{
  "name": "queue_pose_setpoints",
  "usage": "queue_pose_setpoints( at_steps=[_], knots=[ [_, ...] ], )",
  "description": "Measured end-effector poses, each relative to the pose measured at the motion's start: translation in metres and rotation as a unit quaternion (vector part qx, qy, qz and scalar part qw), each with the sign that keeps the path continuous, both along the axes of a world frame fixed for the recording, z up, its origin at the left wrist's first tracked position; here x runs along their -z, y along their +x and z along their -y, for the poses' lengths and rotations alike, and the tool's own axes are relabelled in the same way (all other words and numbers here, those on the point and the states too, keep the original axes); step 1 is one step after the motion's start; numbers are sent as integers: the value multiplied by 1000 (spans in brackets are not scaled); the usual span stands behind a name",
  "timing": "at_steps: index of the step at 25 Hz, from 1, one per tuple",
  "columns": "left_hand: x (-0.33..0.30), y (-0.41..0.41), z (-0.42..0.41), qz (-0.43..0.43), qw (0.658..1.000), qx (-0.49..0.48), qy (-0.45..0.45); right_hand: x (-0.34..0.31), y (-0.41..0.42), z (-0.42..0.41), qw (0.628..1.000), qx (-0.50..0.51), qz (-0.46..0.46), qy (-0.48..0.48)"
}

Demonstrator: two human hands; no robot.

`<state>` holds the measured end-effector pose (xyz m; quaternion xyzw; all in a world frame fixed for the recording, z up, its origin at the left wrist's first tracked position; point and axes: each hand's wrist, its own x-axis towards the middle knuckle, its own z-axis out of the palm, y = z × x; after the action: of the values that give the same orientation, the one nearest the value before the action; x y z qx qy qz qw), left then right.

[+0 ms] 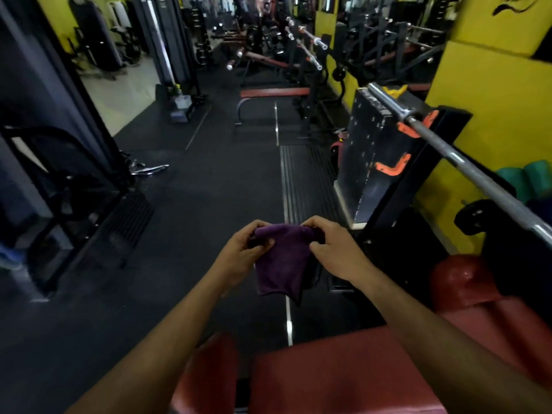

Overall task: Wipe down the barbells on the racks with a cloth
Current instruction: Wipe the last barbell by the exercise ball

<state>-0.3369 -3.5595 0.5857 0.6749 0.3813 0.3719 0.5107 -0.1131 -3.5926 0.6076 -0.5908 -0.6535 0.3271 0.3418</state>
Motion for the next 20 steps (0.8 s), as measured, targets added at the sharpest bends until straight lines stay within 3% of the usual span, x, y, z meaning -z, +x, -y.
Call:
queue_pose_setpoints(
  at_steps=[8, 14, 20],
  knots=[
    [18, -214, 15, -28, 996, -78, 9, 10, -210, -9, 995, -83, -60, 16],
    [30, -341, -7, -36, 992, -121, 15, 38, -329, -38, 993, -83, -78, -2],
    [30, -447, -70, -27, 990, -135, -13, 64, -442, -99, 976, -52, -199, -79]
  ],
)
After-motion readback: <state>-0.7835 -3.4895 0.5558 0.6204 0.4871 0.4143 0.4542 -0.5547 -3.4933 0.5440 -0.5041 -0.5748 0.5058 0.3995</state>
